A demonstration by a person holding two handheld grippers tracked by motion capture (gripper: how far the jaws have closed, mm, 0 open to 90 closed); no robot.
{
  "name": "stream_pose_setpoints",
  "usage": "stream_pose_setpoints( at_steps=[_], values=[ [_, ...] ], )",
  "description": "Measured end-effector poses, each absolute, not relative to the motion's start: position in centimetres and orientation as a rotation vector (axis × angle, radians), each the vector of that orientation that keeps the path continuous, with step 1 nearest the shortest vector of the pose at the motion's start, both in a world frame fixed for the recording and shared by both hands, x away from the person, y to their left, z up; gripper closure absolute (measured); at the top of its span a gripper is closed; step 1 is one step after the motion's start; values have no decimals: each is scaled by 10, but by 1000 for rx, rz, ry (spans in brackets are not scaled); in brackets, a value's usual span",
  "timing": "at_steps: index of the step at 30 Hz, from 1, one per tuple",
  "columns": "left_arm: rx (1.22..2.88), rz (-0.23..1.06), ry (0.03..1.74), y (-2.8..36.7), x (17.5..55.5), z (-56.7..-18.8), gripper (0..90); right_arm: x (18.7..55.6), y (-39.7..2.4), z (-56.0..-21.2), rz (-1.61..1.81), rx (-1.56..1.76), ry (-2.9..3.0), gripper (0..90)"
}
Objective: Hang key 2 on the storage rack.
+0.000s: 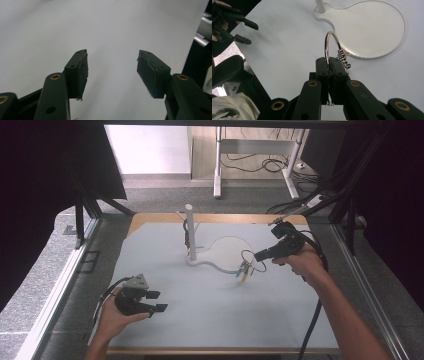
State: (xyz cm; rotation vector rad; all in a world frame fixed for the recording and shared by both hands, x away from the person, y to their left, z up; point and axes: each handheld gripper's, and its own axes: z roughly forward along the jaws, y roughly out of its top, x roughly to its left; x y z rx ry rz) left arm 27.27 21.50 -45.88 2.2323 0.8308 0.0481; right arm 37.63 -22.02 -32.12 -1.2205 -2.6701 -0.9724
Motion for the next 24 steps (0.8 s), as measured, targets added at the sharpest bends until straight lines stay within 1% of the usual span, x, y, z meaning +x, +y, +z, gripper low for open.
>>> stream_pose_setpoints(
  at_steps=[3,17,24],
  values=[
    [2232,54,861,219,275,-462,426,380,-221,-318,-963,-1231,-2670,869],
    [2243,45,848,219,274,-461,425,397,-215,-299,-1012,-1256,-2685,869],
    [2234,44,850,218,274,-462,424,406,-208,-293,-976,-1265,-2694,869]
  ],
)
